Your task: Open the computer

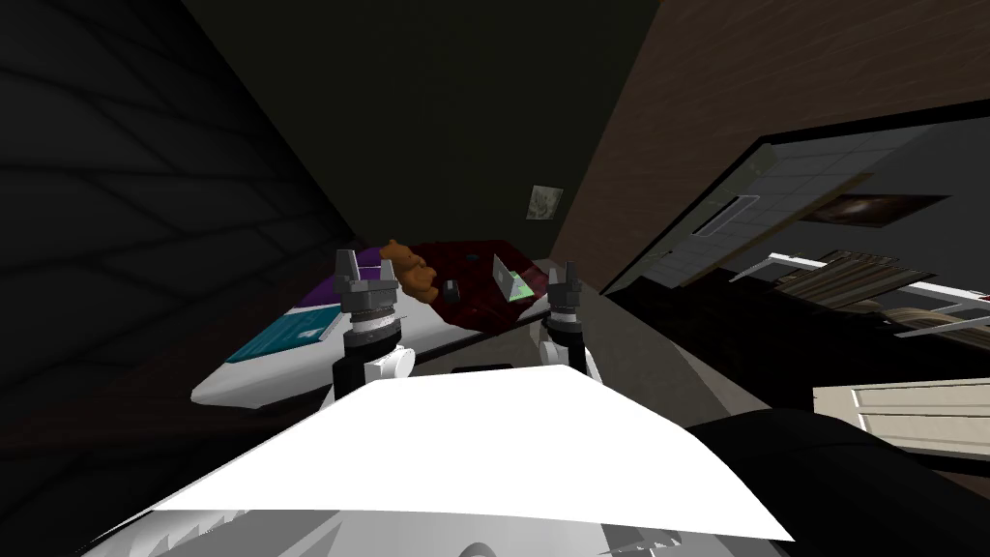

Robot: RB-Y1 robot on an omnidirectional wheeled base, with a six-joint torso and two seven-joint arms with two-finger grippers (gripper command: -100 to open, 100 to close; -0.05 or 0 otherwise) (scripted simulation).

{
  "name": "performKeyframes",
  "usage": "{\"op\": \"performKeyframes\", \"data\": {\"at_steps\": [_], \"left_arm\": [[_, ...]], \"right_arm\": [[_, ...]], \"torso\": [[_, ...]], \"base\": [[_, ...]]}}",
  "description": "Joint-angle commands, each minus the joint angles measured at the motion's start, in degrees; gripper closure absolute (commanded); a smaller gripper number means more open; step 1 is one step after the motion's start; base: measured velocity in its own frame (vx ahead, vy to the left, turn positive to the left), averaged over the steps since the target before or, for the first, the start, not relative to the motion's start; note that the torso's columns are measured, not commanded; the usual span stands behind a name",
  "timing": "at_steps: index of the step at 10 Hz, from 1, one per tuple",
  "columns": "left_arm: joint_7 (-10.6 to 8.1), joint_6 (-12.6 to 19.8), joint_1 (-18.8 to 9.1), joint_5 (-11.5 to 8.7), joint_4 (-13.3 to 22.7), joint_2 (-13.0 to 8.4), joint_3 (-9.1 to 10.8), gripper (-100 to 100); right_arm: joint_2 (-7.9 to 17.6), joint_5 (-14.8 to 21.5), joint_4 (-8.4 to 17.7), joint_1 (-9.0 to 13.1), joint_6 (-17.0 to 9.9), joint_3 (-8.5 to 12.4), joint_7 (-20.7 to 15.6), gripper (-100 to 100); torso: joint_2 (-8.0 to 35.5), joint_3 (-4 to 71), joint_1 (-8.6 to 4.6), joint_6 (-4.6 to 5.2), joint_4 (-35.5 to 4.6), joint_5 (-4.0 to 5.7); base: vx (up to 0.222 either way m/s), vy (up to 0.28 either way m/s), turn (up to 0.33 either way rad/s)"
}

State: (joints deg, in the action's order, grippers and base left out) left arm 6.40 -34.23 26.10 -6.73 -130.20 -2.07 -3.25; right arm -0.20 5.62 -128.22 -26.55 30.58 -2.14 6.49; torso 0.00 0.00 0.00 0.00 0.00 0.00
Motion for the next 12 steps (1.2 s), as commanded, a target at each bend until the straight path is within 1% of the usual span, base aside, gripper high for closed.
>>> {"op": "performKeyframes", "data": {"at_steps": [1, 3, 9, 10, 11, 12], "left_arm": [[0.0, 0.0, 0.0, 0.0, 0.0, 0.0, 0.0, 0], [0.0, 0.0, 0.0, 0.0, 0.0, 0.0, 0.0, 0], [0.0, 0.0, 0.0, 0.0, 0.0, 0.0, 0.0, 0], [0.0, 0.0, 0.0, 0.0, 0.0, 0.0, 0.0, 0], [0.0, 0.0, 0.0, 0.0, 0.0, 0.0, 0.0, 0], [0.0, 0.0, 0.0, 0.0, 0.0, 0.0, 0.0, 0]], "right_arm": [[0.0, 0.0, 0.0, 0.0, 0.0, 0.0, 0.0, 0], [0.0, 0.0, 0.0, 0.0, 0.0, 0.0, 0.0, 0], [0.0, 0.0, 0.0, 0.0, 0.0, 0.0, 0.0, 0], [2.5, -0.8, 0.2, -0.1, 0.0, 0.1, 1.8, -100], [3.6, -1.3, 0.4, -0.2, 0.1, 0.2, 3.0, -100], [4.6, -1.9, 0.5, -0.3, 0.1, 0.3, 4.4, -100]], "torso": [[2.3, 4.7, 0.0, 0.0, -2.3, 0.0], [10.0, 20.1, 0.0, 0.0, -10.1, 0.0], [35.4, 70.7, 0.0, 0.0, -35.4, 0.0], [39.6, 79.2, 0.0, 0.0, -39.6, 0.0], [41.5, 83.1, -0.05, -0.02, -41.5, 0.01], [42.1, 84.3, -0.07, 0.0, -42.0, 0.02]], "base": [[0.0, 0.0, 0.0], [0.0, 0.0, 0.0], [0.0, 0.0, 0.0], [0.008, -0.014, 0.112], [0.008, -0.028, 0.128], [0.008, -0.035, 0.108]]}}
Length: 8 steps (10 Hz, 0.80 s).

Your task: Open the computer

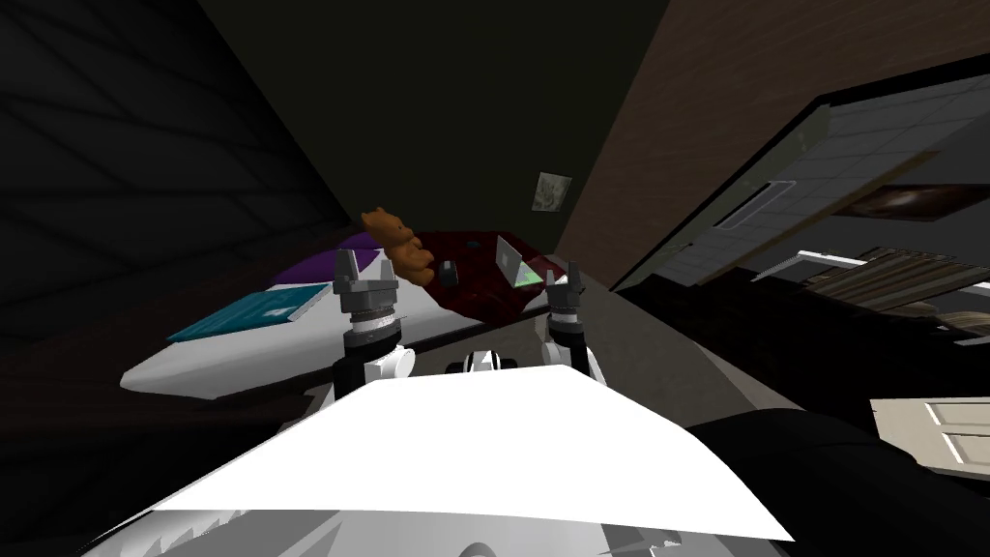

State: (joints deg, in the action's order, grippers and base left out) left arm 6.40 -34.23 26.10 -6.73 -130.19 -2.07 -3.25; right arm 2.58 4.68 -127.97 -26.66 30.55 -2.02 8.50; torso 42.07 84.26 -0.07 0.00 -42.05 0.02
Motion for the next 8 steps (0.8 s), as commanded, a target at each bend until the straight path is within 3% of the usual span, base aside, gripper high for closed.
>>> {"op": "performKeyframes", "data": {"at_steps": [1, 8], "left_arm": [[0.0, 0.0, 0.0, 0.0, 0.0, 0.0, 0.0, 0], [0.0, 0.0, 0.0, 0.0, 0.0, 0.0, 0.0, 0]], "right_arm": [[2.7, -1.7, 0.4, -0.3, 0.2, 0.3, 4.1, -100], [5.7, -6.6, 1.4, -1.0, 0.5, 1.0, 14.8, -100]], "torso": [[0.1, 0.3, 0.01, 0.0, -0.2, 0.0], [0.2, 0.3, 0.06, 0.02, -0.2, -0.02]], "base": [[0.014, -0.036, 0.126], [0.012, -0.037, 0.138]]}}
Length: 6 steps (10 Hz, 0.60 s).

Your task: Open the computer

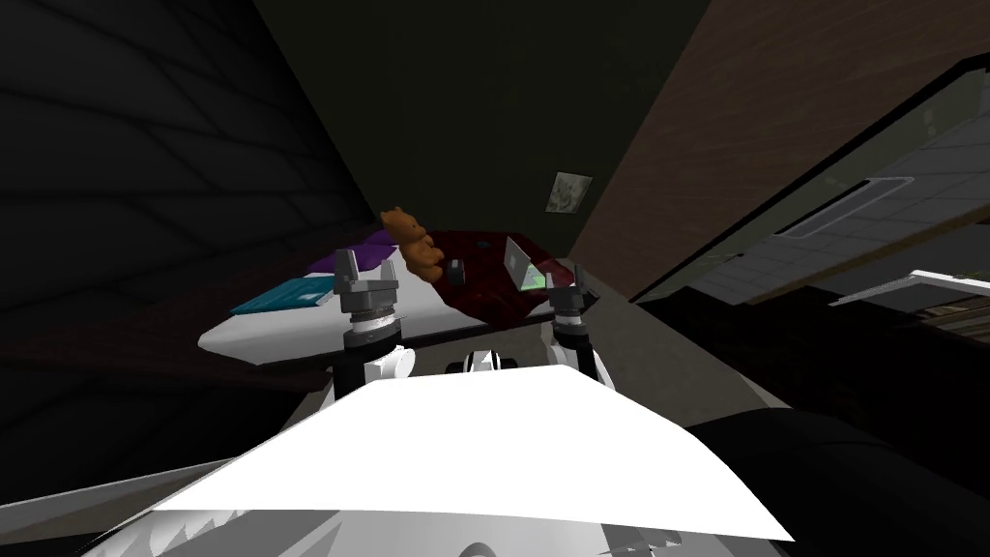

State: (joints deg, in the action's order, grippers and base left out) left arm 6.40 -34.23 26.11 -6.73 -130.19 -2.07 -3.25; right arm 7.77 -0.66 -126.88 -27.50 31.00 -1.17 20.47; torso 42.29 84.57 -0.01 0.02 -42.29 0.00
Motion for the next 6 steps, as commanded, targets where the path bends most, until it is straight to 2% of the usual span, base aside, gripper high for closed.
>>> {"op": "performKeyframes", "data": {"at_steps": [1, 6], "left_arm": [[0.0, 0.0, 0.0, 0.0, 0.0, 0.0, 0.0, 0], [0.0, 0.0, 0.0, 0.0, 0.0, 0.0, 0.0, 0]], "right_arm": [[0.5, -1.3, 0.3, -0.1, 0.1, 0.2, 3.5, -100], [1.4, -5.1, 0.9, -0.7, 0.4, 0.7, 11.3, -100]], "torso": [[0.0, 0.0, 0.01, -0.03, 0.0, 0.0], [0.0, 0.0, 0.0, 0.0, 0.0, 0.0]], "base": [[0.01, -0.027, 0.087], [0.006, -0.035, 0.131]]}}
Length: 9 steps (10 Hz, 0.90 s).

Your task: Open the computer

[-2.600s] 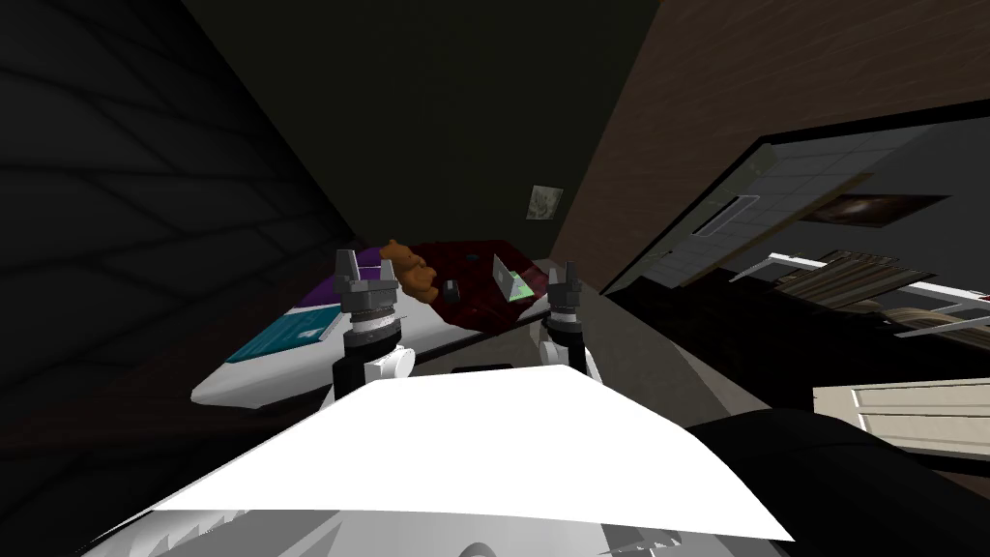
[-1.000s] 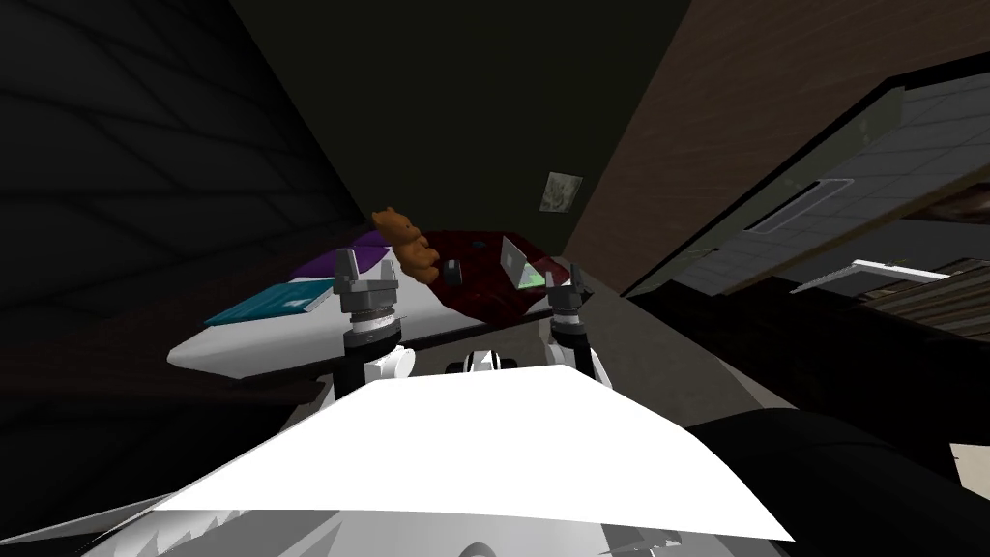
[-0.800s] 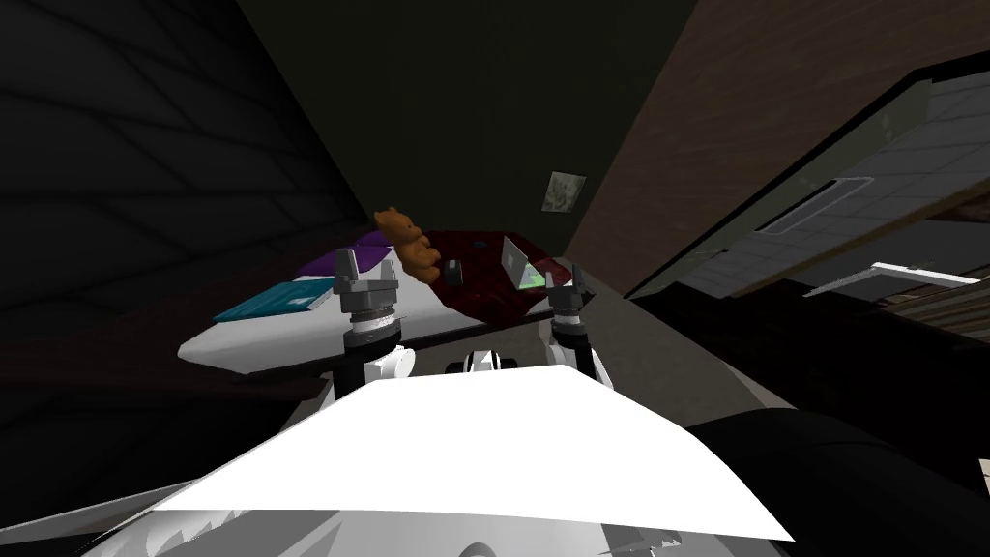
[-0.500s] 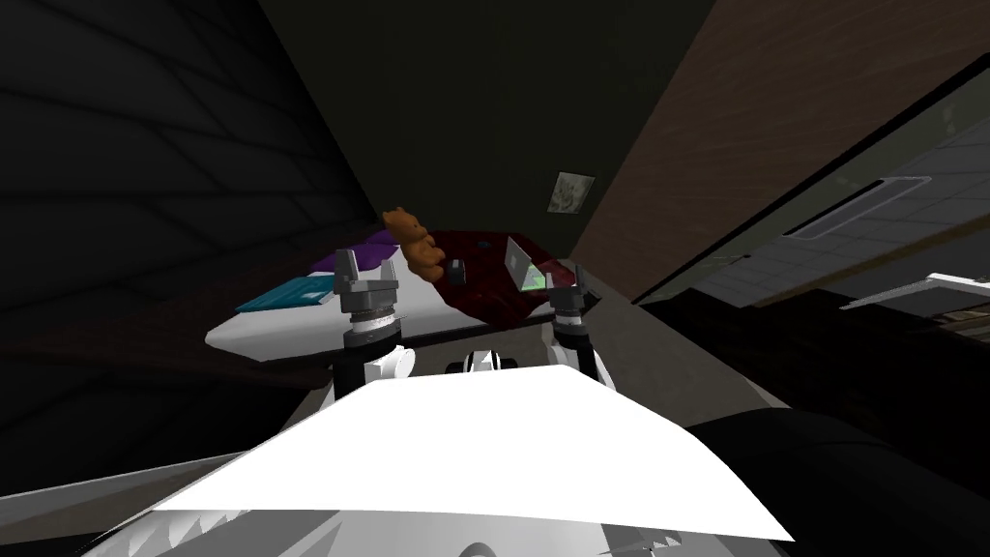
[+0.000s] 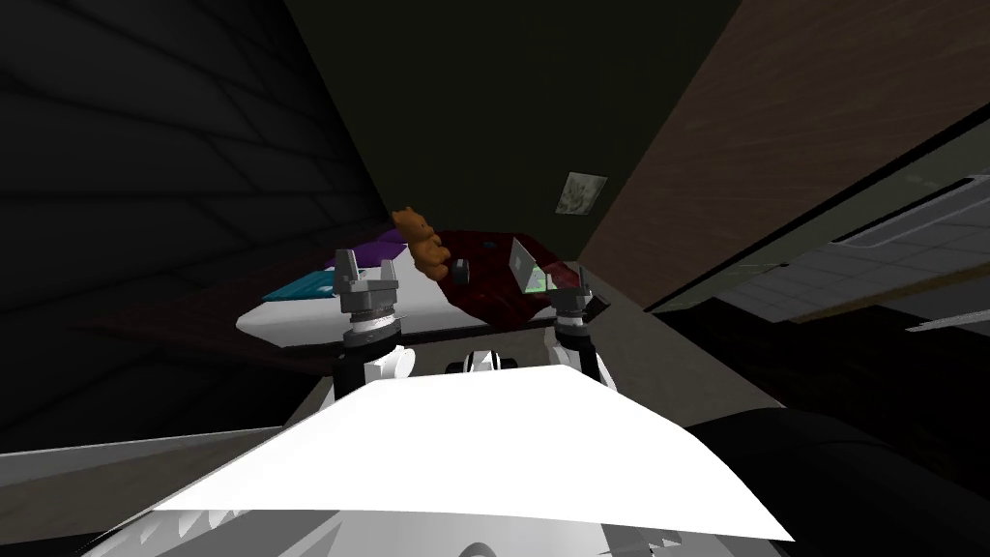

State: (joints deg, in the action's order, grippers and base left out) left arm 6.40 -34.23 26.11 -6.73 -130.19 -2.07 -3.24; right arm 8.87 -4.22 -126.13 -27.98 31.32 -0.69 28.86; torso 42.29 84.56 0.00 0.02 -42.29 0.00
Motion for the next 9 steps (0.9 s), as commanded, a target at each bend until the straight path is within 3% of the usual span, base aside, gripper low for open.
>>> {"op": "performKeyframes", "data": {"at_steps": [1, 9], "left_arm": [[0.0, 0.0, 0.0, 0.0, 0.0, 0.0, 0.0, 0], [0.0, 0.0, 0.0, 0.0, 0.0, 0.0, 0.0, 0]], "right_arm": [[0.3, -1.5, 0.2, -0.2, 0.1, 0.3, 3.9, -100], [0.7, -7.2, 1.4, -1.1, 0.5, 1.1, 16.9, -100]], "torso": [[0.0, 0.0, -0.01, -0.04, 0.0, 0.0], [0.0, 0.0, -0.01, -0.04, 0.0, 0.0]], "base": [[0.009, -0.033, 0.096], [0.004, -0.039, 0.143]]}}
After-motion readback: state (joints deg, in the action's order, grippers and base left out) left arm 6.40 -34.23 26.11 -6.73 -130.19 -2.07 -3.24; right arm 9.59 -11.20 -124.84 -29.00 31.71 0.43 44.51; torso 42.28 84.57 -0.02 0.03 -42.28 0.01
